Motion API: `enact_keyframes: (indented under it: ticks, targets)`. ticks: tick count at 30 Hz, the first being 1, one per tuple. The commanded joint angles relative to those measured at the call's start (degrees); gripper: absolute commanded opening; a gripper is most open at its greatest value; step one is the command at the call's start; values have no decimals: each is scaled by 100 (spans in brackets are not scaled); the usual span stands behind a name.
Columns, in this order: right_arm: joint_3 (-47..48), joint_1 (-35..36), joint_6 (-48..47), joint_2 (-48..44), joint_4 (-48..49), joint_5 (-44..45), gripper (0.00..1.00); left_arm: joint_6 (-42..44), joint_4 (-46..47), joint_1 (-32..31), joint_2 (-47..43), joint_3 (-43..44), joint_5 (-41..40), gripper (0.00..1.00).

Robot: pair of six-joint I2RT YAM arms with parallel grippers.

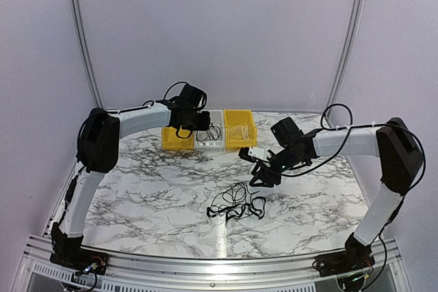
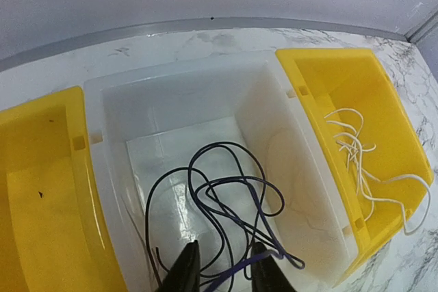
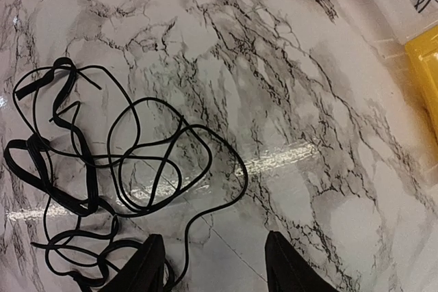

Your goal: Untangle the cables

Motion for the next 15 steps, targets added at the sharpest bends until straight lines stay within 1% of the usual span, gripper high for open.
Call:
enact_keyframes:
  ticks: [1, 5, 9, 13, 15]
  targets:
    - [254, 73, 19, -106, -129, -114, 51, 91, -136, 35, -507, -92, -279, 37]
    - [271, 73, 60, -143, -125, -177, 51, 163, -137, 35, -979, -365, -365, 48]
    - [298, 73, 107, -218, -155, -194, 51, 211, -179, 35, -1444, -703, -591, 55]
    - [290, 73, 130, -360, -146, -162, 51, 295, -370, 35, -1880, -1058, -1039, 58]
    - [280, 69, 149, -449, -137, -136, 51, 306, -416, 35, -2146, -1341, -1125, 59]
